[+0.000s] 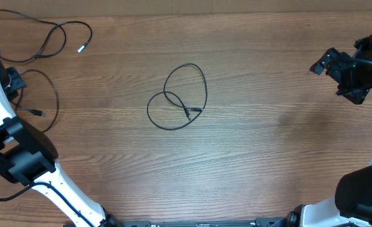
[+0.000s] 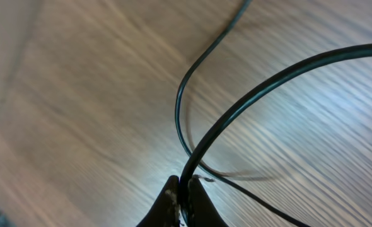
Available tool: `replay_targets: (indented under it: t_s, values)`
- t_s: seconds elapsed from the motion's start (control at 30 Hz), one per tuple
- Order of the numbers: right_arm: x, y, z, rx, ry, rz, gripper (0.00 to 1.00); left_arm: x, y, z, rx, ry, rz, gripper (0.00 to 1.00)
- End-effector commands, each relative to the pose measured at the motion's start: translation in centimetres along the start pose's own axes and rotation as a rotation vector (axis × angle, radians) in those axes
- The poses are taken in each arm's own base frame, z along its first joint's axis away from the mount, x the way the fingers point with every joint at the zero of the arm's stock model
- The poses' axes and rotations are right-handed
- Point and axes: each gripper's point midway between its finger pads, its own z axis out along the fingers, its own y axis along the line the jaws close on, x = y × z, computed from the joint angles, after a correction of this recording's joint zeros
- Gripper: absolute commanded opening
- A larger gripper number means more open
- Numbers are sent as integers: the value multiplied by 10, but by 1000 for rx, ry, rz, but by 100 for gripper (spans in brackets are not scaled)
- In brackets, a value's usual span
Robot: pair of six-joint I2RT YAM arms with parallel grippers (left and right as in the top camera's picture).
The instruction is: Untangle cables
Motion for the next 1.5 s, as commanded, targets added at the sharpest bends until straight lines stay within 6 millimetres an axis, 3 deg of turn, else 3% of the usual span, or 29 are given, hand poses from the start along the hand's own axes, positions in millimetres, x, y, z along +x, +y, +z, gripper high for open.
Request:
replay_targets:
  t_s: [0.0, 0.3, 0.4, 0.6, 0.77, 0.9, 1.03, 1.3, 1.47]
  values:
    - [-1, 1, 0, -1, -2, -5, 100, -6, 17, 3, -122, -47, -154, 4]
    - [-1, 1, 0, -2, -2, -5, 100, -36, 15, 8, -63, -166, -355, 4]
    - [-1, 1, 0, -2, -2, -5, 100, -39, 3, 10, 53, -155, -387, 4]
    - [-1, 1, 0, -2, -2, -5, 100, -39, -25, 8, 242, -113, -411, 4]
    - [-1, 1, 0, -2, -2, -5, 100, -25, -42, 5, 252, -57, -398, 4]
    - [-1, 1, 0, -2, -2, -5, 100, -15, -66, -11, 252, -46, -342, 4]
    - [-1, 1, 0, -1, -2, -5, 100, -6, -86, -33, 268, -40, -393, 4]
    - [-1, 1, 0, -2, -2, -5, 100, -4, -116, -67, 316, -86, -408, 4]
    - [-1, 1, 0, -2, -2, -5, 100, -6, -105, -64, 273, -99, -453, 4]
